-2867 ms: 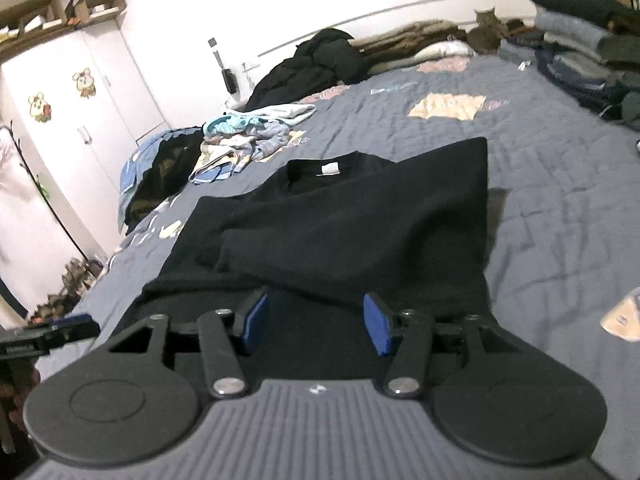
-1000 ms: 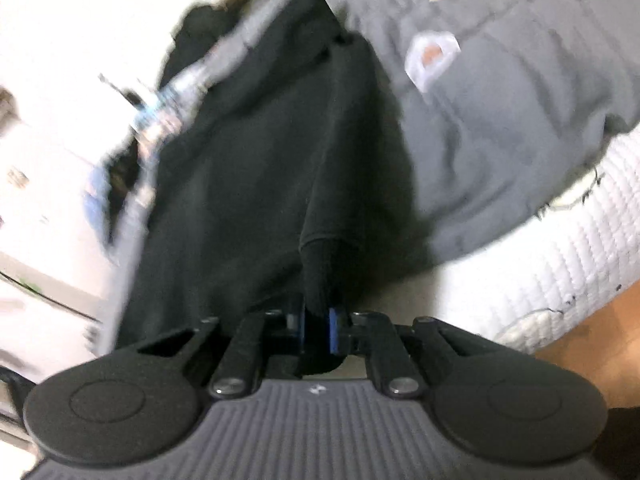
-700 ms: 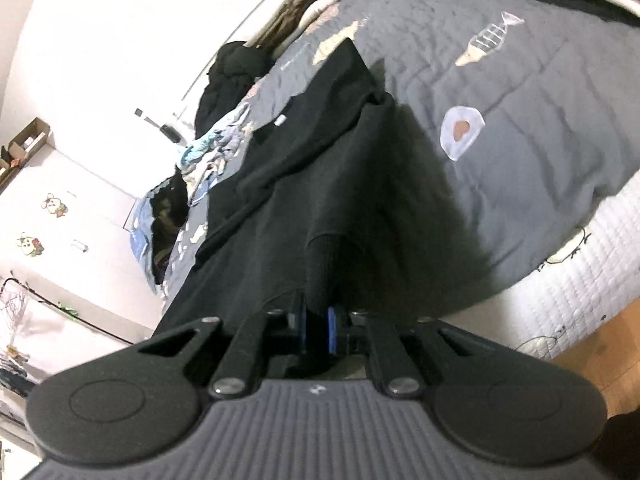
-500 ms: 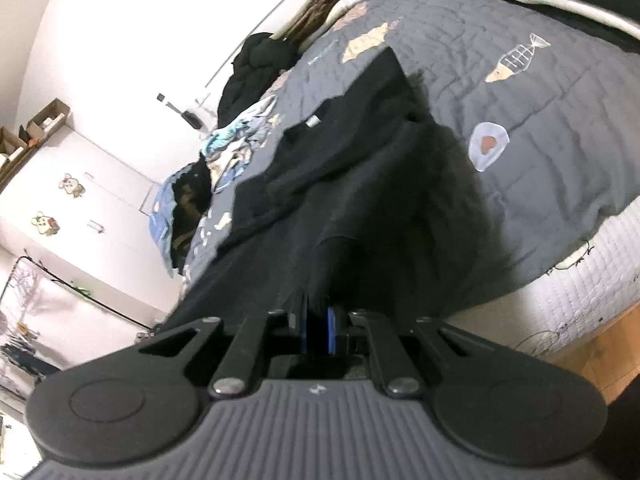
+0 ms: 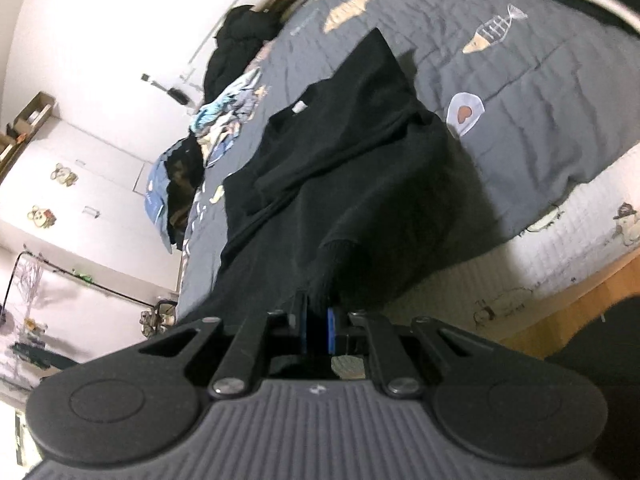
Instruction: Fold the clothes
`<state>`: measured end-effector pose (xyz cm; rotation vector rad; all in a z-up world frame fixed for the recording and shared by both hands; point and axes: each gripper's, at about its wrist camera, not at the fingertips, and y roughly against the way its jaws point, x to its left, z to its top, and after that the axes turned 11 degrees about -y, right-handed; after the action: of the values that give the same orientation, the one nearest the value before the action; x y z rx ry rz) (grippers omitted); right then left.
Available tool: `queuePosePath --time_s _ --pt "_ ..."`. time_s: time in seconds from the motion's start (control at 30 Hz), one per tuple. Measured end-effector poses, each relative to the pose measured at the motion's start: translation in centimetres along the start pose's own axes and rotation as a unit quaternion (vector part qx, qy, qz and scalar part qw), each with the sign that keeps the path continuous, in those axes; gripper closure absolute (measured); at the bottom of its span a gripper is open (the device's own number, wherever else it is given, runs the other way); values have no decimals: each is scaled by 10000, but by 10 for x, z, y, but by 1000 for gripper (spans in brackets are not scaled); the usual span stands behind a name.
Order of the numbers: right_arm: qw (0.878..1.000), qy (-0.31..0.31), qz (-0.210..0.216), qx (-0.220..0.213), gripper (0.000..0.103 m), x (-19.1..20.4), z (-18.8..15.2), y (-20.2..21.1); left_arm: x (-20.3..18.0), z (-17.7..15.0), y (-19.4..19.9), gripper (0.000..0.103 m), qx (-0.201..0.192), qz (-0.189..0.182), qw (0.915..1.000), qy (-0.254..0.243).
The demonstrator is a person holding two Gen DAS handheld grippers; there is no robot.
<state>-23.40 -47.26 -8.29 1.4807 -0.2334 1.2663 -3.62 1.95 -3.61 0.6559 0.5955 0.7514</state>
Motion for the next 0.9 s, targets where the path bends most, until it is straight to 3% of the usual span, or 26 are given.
queuePosePath --time_s 0.2,0.4,0.6,0.9 --pt "9995 170 242 -116 94 34 59 -39 18 64 -45 98 -213 116 9997 -25" --pt "9966 602 339 -441 94 66 137 -90 39 136 -92 98 -673 365 9969 -200" --pt "9920 1046 139 -696 94 78 197 -150 46 190 -150 98 -846 730 9921 -568" --pt "9909 1045 -1 -846 94 91 292 -220 71 271 -224 98 -1009 1003 9873 -711"
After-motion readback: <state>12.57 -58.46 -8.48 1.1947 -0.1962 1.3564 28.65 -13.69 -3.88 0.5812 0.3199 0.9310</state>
